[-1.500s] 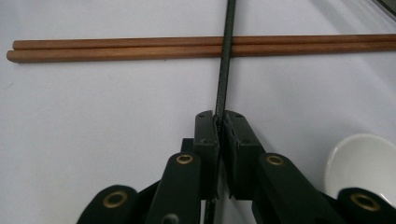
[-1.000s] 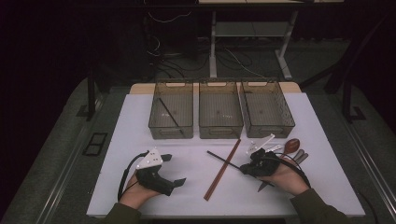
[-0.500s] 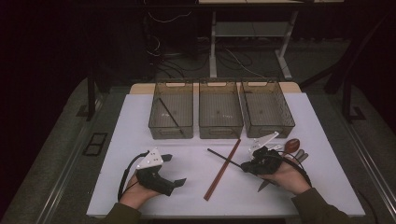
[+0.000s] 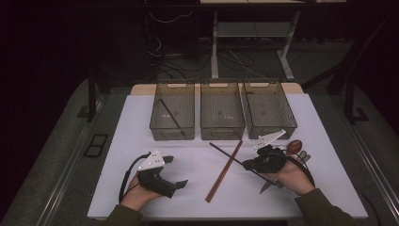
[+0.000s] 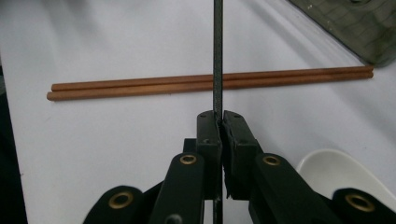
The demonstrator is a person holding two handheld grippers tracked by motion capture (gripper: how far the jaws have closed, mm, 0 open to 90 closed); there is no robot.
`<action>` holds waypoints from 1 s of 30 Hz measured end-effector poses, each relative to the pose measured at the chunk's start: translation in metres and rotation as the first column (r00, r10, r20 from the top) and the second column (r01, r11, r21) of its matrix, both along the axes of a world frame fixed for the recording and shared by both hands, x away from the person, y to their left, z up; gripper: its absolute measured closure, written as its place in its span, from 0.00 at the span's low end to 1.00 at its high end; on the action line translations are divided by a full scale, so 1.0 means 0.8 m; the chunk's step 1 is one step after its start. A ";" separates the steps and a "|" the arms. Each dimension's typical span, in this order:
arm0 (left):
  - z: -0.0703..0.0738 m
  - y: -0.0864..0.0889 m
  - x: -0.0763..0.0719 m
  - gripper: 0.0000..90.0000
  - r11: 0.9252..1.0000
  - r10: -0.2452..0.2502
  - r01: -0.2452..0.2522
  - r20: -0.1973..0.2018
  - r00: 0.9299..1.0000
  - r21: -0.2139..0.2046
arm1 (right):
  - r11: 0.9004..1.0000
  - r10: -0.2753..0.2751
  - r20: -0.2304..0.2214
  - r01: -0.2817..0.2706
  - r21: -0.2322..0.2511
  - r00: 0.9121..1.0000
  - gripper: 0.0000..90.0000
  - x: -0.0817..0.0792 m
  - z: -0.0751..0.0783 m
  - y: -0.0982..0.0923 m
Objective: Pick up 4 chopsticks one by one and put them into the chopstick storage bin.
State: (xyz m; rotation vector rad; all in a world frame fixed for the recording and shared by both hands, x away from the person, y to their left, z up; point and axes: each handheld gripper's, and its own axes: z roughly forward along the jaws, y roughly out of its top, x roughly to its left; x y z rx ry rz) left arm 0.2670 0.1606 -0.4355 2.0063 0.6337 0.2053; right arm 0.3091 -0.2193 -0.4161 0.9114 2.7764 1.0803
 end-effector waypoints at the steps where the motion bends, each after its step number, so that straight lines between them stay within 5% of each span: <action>1: 0.000 0.000 0.000 0.00 1.000 0.001 -0.001 -0.001 1.000 -0.001 | 1.000 -0.001 0.000 0.001 0.004 1.000 0.95 0.000 0.001 0.000; 30: 0.000 -0.001 -0.001 0.00 1.000 0.001 -0.001 0.001 1.000 0.002 | 0.998 -0.021 0.039 0.019 0.066 0.999 0.95 0.018 0.033 0.022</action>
